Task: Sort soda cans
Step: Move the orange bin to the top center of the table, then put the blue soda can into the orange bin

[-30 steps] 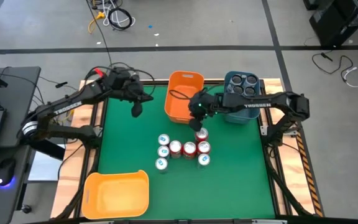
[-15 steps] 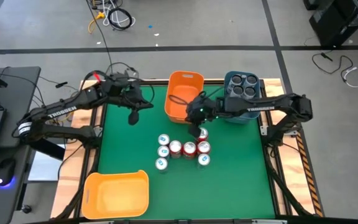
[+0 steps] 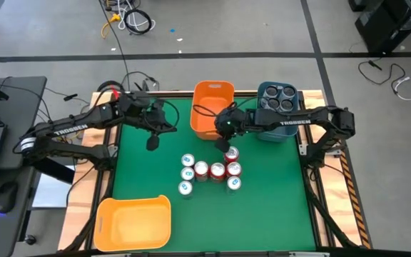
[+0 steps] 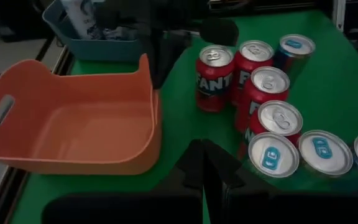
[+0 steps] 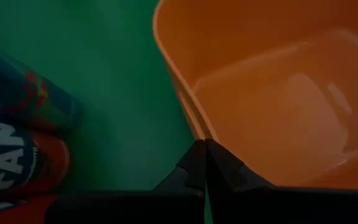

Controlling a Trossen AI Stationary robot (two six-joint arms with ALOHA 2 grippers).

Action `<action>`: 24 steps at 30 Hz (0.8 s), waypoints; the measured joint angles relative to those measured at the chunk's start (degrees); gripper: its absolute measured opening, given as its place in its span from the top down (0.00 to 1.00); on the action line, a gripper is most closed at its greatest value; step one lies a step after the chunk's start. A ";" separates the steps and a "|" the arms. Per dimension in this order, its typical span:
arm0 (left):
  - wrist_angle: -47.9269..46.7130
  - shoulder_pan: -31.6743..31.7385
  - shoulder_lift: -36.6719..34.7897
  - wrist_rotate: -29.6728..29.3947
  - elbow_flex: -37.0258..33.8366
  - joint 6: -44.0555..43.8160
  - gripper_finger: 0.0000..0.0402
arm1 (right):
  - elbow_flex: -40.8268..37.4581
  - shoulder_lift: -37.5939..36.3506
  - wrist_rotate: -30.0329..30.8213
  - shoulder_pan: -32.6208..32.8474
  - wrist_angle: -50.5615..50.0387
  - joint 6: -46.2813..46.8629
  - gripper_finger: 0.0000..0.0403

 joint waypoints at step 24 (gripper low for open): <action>1.64 -16.31 6.85 -4.11 0.02 -18.73 0.52 | -0.05 -13.59 7.39 11.09 1.51 -1.38 0.60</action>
